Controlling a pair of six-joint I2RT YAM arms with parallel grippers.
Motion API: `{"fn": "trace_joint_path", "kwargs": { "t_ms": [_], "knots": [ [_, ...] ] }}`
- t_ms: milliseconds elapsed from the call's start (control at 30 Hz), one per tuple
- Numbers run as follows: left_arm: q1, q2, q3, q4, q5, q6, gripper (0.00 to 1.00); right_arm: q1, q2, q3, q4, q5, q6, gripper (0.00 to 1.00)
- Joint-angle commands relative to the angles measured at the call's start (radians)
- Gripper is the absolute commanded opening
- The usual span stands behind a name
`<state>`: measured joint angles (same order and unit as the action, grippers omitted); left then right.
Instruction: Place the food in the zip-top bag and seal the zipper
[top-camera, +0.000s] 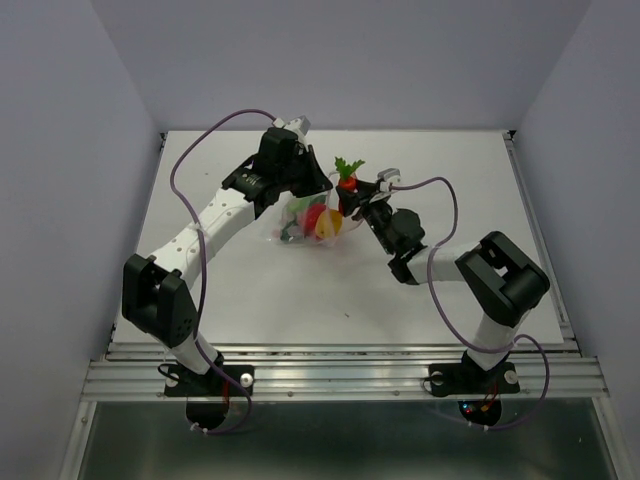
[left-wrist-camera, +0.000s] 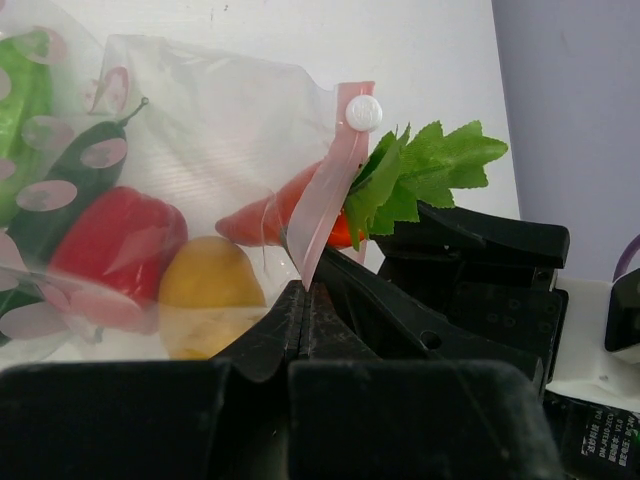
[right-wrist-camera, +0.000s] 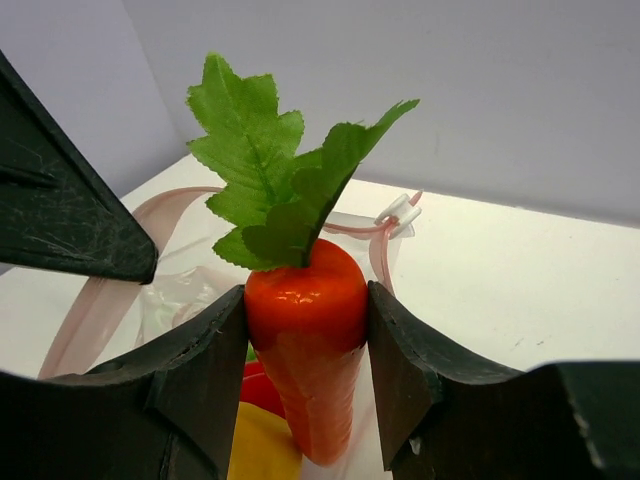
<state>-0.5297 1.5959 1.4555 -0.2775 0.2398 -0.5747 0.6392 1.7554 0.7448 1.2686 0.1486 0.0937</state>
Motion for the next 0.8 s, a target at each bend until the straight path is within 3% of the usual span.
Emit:
{"fn": "trace_joint_path", "kwargs": {
  "t_ms": [0, 233, 333, 567, 767],
  "knots": [
    [0.008, -0.040, 0.057, 0.018, 0.015, -0.002, 0.00, 0.014, -0.002, 0.057, 0.546, 0.040, -0.020, 0.40],
    [0.020, -0.045, 0.049, 0.038, 0.021, -0.017, 0.00, 0.025, -0.016, 0.013, 0.545, 0.042, 0.001, 0.49],
    [0.028, -0.050, 0.045, 0.047, 0.019, -0.028, 0.00, 0.036, -0.036, -0.013, 0.531, 0.040, 0.000, 0.49],
    [0.030, -0.070, 0.040, 0.057, 0.021, -0.030, 0.00, 0.045, -0.031, 0.001, 0.385, -0.001, 0.041, 0.49],
    [0.028, -0.080, 0.025, 0.067, 0.024, -0.031, 0.00, 0.056, -0.014, 0.048, 0.288, -0.030, 0.026, 0.55]
  ]
}}
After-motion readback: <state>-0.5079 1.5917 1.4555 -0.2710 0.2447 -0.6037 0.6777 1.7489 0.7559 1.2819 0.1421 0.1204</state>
